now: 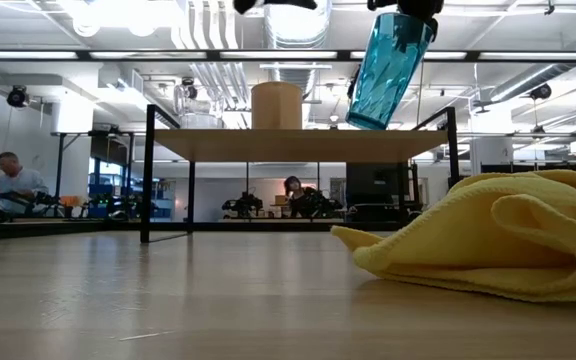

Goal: Stack small to large cups/mugs on shelf
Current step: Put the blue cup on the shelf

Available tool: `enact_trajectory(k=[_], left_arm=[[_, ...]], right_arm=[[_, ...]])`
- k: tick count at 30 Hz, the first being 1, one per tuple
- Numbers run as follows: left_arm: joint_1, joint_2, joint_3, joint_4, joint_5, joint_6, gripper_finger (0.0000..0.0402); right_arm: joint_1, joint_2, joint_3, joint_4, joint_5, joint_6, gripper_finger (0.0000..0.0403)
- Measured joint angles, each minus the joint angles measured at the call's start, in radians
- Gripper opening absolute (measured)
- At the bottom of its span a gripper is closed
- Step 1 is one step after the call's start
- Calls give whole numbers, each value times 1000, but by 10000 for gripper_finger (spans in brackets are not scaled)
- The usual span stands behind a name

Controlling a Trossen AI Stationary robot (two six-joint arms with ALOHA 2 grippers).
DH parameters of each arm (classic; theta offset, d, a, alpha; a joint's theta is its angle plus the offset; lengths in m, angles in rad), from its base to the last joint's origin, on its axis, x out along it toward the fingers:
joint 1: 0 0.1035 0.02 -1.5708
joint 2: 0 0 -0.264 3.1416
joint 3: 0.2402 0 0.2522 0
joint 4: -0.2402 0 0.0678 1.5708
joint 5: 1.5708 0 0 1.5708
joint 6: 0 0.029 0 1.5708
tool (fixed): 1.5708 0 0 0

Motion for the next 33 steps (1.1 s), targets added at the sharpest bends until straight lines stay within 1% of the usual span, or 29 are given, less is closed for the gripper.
enact_trajectory(k=[2,4,7,10,16,19,24,28,33], left_arm=[[6,6,-29,89,72,-2,2],[7,15,-51,153,83,-27,1],[14,44,-54,176,79,-52,0],[24,76,-56,172,84,-54,0],[26,175,-37,184,163,-101,0],[26,214,-22,189,180,-106,0],[33,240,-15,192,182,-106,0],[40,248,-15,195,216,-107,0],[42,250,-17,206,219,-107,0]], right_arm=[[0,0,0,0,0,0,9],[0,0,0,0,0,0,9],[0,0,0,0,-3,-1,9],[0,0,0,0,-3,-4,9],[0,1,1,0,-4,-18,9],[0,1,7,0,-3,-19,9],[-1,1,12,-3,2,-32,9],[0,3,12,0,4,-45,9],[0,3,11,21,4,-59,9]])
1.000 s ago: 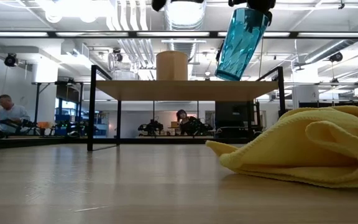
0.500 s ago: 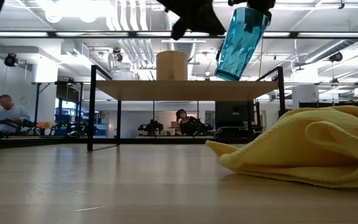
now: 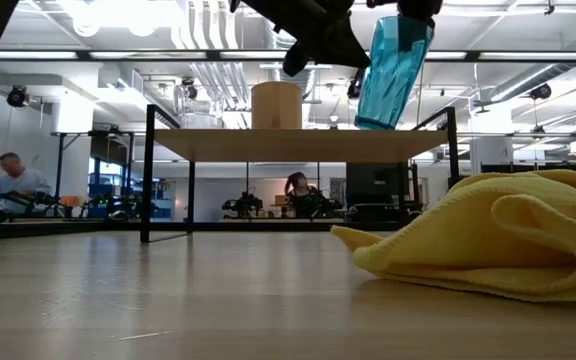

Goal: Stack small to large cups/mugs on shelf
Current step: Put the blue cup on the shelf

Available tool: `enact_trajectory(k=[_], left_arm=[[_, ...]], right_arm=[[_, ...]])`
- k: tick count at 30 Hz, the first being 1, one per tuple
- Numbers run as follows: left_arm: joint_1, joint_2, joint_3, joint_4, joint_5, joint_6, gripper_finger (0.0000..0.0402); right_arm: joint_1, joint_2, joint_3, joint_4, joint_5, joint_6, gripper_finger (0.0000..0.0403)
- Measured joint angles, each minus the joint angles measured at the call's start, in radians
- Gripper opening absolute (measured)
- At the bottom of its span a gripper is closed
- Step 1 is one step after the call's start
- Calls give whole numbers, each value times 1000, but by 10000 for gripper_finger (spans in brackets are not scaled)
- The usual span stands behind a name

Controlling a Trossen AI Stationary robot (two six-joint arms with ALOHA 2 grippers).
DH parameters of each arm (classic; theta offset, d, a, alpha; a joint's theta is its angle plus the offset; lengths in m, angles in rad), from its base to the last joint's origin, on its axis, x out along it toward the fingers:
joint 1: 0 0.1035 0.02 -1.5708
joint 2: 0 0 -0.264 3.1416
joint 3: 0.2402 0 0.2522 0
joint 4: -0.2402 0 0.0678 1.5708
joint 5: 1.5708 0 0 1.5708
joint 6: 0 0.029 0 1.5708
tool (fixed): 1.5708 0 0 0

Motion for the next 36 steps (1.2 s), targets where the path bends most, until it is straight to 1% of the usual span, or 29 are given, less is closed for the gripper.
enact_trajectory(k=[6,16,26,36], left_arm=[[4,2,-3,-4,25,1,0],[6,2,-10,-3,27,0,0],[6,1,-16,-25,36,1,0],[7,-43,-5,-137,25,2,0]], right_arm=[[0,0,0,62,-5,-7,9],[0,0,-8,122,-10,-7,9],[0,0,-86,149,-13,-1,9],[0,1,-100,243,-7,-15,9]])
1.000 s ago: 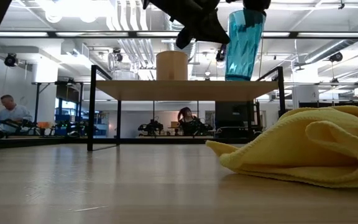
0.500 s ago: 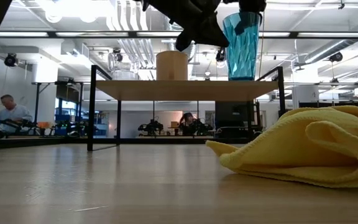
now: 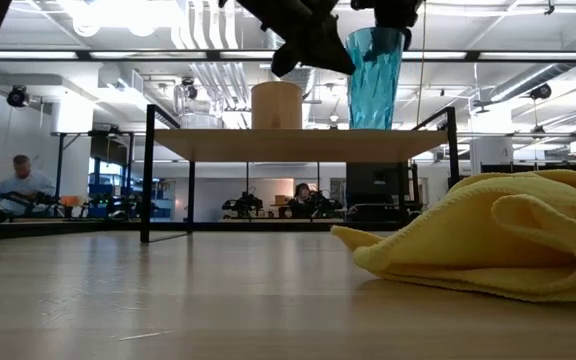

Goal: Stack small to large cups/mugs on shelf
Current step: Put the blue cup on the shelf

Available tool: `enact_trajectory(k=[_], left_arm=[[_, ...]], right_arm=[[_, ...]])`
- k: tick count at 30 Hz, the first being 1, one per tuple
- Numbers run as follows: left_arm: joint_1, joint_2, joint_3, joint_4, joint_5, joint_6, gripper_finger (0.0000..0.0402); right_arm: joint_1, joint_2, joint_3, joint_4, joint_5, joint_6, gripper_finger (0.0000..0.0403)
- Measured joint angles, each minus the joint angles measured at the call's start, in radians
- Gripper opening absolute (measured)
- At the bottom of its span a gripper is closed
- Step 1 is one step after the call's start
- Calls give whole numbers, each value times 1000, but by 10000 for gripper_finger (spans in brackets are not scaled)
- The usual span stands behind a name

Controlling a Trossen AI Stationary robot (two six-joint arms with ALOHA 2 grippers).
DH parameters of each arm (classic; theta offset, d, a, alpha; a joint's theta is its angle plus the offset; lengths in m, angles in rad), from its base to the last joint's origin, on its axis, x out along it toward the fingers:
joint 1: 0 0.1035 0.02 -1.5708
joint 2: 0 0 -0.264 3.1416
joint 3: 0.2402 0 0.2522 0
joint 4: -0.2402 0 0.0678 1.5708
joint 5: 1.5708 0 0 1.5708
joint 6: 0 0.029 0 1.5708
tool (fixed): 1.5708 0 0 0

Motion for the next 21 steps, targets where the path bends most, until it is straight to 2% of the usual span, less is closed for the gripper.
enact_trajectory(k=[5,10,15,21], left_arm=[[0,-47,0,6,3,2,0],[0,-88,-1,1,-45,47,0],[2,-138,-3,2,-74,133,0],[17,-160,-6,-39,-108,136,0]], right_arm=[[-5,-1,-21,9,-1,0,9],[-6,-1,-38,52,1,24,12],[-6,2,-24,67,9,23,39],[-6,1,-27,61,10,27,77]])
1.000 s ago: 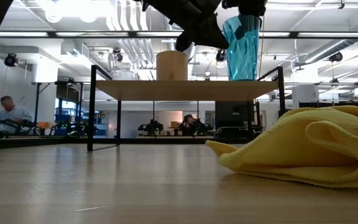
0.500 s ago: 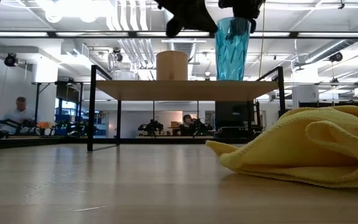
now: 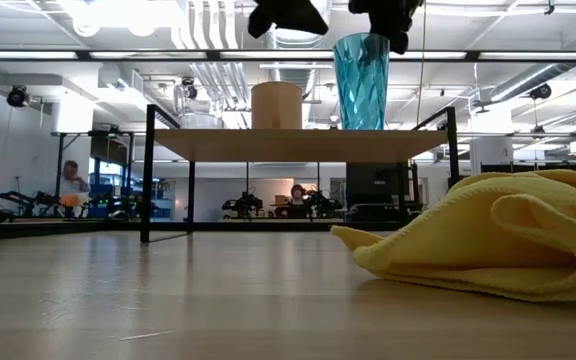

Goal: Stack small to large cups/mugs on shelf
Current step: Put the blue cup on the shelf, then return to Home Position

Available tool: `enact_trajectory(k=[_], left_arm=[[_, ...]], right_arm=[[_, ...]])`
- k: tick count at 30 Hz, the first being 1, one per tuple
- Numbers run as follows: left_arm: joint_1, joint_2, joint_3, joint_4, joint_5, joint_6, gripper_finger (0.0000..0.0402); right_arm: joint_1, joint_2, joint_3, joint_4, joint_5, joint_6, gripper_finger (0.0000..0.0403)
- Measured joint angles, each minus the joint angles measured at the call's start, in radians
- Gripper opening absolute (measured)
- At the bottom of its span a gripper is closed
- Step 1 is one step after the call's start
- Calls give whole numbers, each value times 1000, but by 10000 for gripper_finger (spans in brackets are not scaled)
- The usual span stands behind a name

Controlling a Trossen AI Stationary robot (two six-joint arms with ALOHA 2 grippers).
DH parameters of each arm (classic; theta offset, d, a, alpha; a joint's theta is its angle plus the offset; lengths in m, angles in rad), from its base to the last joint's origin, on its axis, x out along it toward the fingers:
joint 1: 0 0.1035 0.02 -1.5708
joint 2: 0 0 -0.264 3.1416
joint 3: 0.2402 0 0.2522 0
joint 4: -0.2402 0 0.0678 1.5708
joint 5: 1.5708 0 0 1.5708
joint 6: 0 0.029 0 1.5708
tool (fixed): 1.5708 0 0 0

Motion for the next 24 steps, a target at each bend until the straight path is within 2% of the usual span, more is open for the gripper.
enact_trajectory(k=[7,11,24], left_arm=[[32,-30,-3,-154,-78,-1,0],[42,-46,-3,-215,-82,-5,0],[84,-19,-24,-263,-72,-6,0]], right_arm=[[0,-2,25,2,0,3,98],[5,-3,58,1,-4,36,100],[59,-3,233,-6,-13,56,80]])
